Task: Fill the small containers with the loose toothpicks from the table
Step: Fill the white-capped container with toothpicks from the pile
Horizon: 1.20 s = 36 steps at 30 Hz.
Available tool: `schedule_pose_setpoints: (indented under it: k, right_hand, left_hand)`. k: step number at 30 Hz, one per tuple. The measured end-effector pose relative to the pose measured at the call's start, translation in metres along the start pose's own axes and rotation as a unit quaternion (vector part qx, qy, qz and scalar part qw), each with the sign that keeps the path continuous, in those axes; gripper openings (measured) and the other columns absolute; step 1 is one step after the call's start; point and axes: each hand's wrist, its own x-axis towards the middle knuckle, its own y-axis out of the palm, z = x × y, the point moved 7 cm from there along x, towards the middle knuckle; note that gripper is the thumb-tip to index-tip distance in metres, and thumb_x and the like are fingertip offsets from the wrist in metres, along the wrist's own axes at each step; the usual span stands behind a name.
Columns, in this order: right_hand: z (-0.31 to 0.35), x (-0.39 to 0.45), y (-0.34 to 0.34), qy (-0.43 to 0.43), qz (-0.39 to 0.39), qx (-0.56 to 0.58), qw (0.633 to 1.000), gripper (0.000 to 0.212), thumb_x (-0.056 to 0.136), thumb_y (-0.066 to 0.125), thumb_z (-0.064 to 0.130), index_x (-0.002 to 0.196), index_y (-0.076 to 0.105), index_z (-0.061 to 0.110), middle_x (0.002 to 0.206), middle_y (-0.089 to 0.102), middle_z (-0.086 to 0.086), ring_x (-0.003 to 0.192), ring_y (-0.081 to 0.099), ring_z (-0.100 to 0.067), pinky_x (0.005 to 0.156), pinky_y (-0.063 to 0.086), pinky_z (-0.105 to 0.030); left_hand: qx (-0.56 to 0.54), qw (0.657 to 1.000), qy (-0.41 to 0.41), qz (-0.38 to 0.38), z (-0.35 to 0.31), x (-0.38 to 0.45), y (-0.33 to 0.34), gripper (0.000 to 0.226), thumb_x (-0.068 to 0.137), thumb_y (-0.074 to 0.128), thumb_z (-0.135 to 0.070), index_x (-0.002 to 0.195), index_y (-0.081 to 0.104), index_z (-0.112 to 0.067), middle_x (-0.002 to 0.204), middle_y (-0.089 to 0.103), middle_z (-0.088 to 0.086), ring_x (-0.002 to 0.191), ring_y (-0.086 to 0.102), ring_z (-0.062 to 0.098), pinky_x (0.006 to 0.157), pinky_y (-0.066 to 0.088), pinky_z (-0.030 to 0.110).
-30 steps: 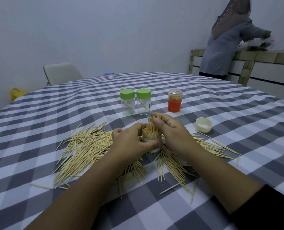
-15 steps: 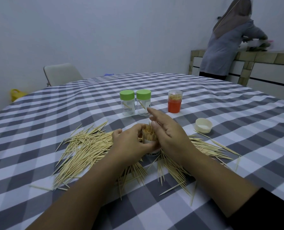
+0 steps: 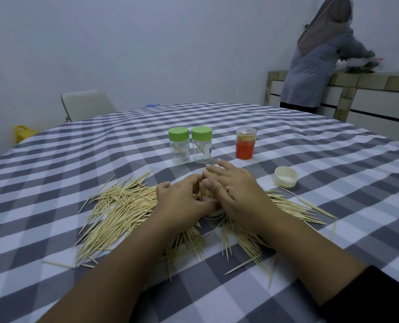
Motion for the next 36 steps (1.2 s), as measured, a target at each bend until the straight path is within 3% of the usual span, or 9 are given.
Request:
schedule_pose_setpoints:
  k: [3, 6, 10, 14, 16, 18, 23, 30, 36]
  right_hand:
    - [-0.006, -0.004, -0.006, 0.063, 0.029, 0.162, 0.984, 0.046, 0.098, 0.032, 0.045, 0.133, 0.052, 0.024, 0.136, 0.050, 0.013, 0.124, 0.036, 0.011, 0.104, 0.027, -0.015]
    - [-0.018, -0.009, -0.023, 0.117, -0.006, 0.280, 0.953, 0.043, 0.096, 0.033, 0.046, 0.125, 0.059, 0.027, 0.119, 0.053, 0.018, 0.108, 0.045, 0.006, 0.073, 0.034, -0.008]
    - [-0.050, -0.012, -0.043, 0.194, -0.036, 0.161, 0.967, 0.034, 0.101, 0.040, 0.029, 0.130, 0.056, 0.024, 0.134, 0.054, 0.004, 0.111, 0.048, -0.009, 0.078, 0.035, -0.021]
    - [-0.077, -0.022, -0.025, 0.288, 0.145, -0.016, 0.947, 0.043, 0.097, 0.038, 0.011, 0.138, 0.046, 0.023, 0.143, 0.046, -0.003, 0.121, 0.048, -0.021, 0.091, 0.038, -0.027]
    - [-0.081, -0.025, -0.020, 0.282, 0.195, -0.062, 0.937, 0.036, 0.096, 0.038, 0.010, 0.126, 0.056, 0.020, 0.130, 0.055, -0.005, 0.111, 0.052, -0.021, 0.087, 0.039, -0.027]
    - [-0.081, -0.025, -0.020, 0.259, 0.219, -0.115, 0.934, 0.026, 0.094, 0.040, 0.006, 0.105, 0.061, 0.016, 0.109, 0.060, -0.007, 0.094, 0.053, -0.021, 0.076, 0.040, -0.026]
    - [-0.077, -0.022, -0.023, 0.241, 0.216, -0.175, 0.930, 0.035, 0.092, 0.046, 0.004, 0.120, 0.064, 0.014, 0.114, 0.064, -0.008, 0.101, 0.058, -0.024, 0.091, 0.049, -0.033]
    - [-0.063, -0.017, -0.015, 0.226, 0.177, -0.046, 0.957, 0.027, 0.095, 0.053, 0.018, 0.117, 0.068, 0.019, 0.112, 0.068, 0.001, 0.092, 0.058, -0.014, 0.075, 0.048, -0.024]
    - [-0.054, -0.023, -0.002, 0.226, 0.209, -0.032, 0.951, 0.055, 0.074, 0.061, 0.067, 0.089, 0.065, 0.015, 0.085, 0.059, 0.003, 0.077, 0.056, -0.012, 0.063, 0.045, -0.029]
  left_hand:
    - [-0.002, 1.000, -0.010, 0.005, -0.001, -0.002, 0.000, 0.049, 0.078, 0.063, -0.058, 0.122, 0.049, -0.041, 0.083, 0.053, -0.026, 0.088, 0.039, -0.012, 0.112, 0.016, 0.039]
    - [-0.033, 0.999, -0.030, 0.009, 0.000, -0.005, -0.001, 0.055, 0.074, 0.067, -0.059, 0.123, 0.051, -0.039, 0.079, 0.046, -0.030, 0.088, 0.029, -0.009, 0.109, 0.016, 0.035]
    - [-0.063, 0.996, -0.058, 0.004, 0.008, -0.005, -0.002, 0.064, 0.065, 0.071, -0.063, 0.122, 0.053, -0.040, 0.089, 0.048, -0.029, 0.125, 0.030, 0.017, 0.100, 0.025, 0.034]
    - [-0.063, 0.996, -0.059, -0.003, 0.011, -0.004, -0.001, 0.066, 0.063, 0.071, -0.065, 0.123, 0.054, -0.040, 0.097, 0.054, -0.022, 0.126, 0.033, 0.019, 0.095, 0.025, 0.031]
    - [-0.059, 0.997, -0.055, -0.005, 0.010, -0.004, -0.002, 0.066, 0.064, 0.070, -0.064, 0.123, 0.053, -0.040, 0.097, 0.054, -0.022, 0.126, 0.032, 0.019, 0.093, 0.024, 0.030]
    - [-0.060, 0.997, -0.057, -0.002, 0.010, -0.004, -0.001, 0.066, 0.065, 0.070, -0.063, 0.124, 0.052, -0.040, 0.096, 0.052, -0.023, 0.125, 0.030, 0.019, 0.092, 0.023, 0.030]
    - [-0.057, 0.997, -0.054, -0.003, 0.011, -0.003, 0.000, 0.066, 0.066, 0.070, -0.063, 0.125, 0.052, -0.040, 0.101, 0.055, -0.019, 0.127, 0.031, 0.020, 0.093, 0.022, 0.031]
    - [-0.059, 0.997, -0.049, -0.008, 0.016, 0.001, 0.000, 0.063, 0.059, 0.068, -0.071, 0.114, 0.053, -0.044, 0.105, 0.061, -0.019, 0.125, 0.039, 0.020, 0.094, 0.021, 0.030]
    - [-0.042, 0.998, -0.030, -0.031, 0.011, 0.000, -0.006, 0.042, 0.069, 0.068, -0.064, 0.101, 0.049, -0.045, 0.089, 0.057, -0.025, 0.118, 0.044, 0.011, 0.093, 0.014, 0.027]
